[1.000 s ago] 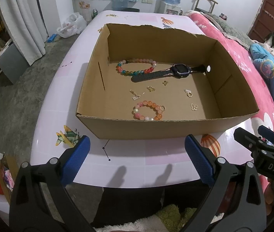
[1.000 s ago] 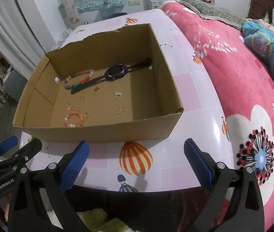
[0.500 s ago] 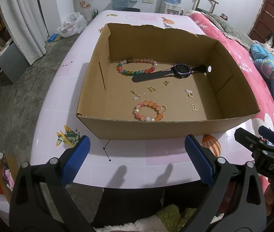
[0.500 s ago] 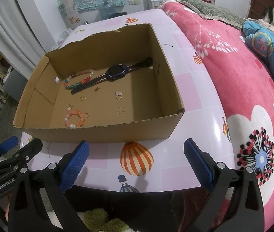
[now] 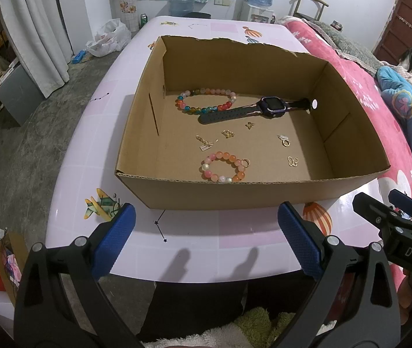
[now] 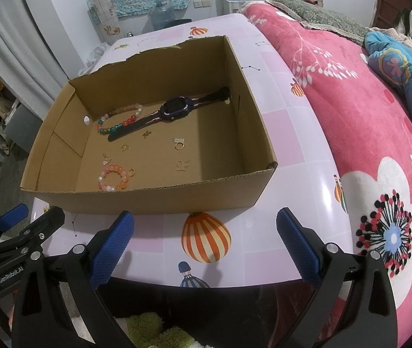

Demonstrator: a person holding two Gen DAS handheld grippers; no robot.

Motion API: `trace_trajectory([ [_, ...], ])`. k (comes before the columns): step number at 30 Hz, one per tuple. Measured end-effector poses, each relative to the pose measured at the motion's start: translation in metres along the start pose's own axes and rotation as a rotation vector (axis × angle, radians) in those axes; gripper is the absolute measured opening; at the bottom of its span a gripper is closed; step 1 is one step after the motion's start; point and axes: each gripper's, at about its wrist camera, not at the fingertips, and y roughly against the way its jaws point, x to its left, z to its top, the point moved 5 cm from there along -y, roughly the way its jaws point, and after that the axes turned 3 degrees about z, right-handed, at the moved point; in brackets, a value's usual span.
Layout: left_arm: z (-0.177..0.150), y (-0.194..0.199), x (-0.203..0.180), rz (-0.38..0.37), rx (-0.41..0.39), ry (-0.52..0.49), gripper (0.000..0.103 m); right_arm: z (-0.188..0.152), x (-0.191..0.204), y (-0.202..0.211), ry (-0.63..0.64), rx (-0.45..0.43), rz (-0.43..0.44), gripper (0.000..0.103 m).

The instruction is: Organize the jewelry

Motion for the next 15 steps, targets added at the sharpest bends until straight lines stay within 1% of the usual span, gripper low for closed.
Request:
trace_trajectory([
  [15,0.0005,-0.0001,0.0007,0.001,-0.002,0.000,0.095,-0.0001,0.0016,0.0004,-0.001,0.000,-0.001,0.096],
])
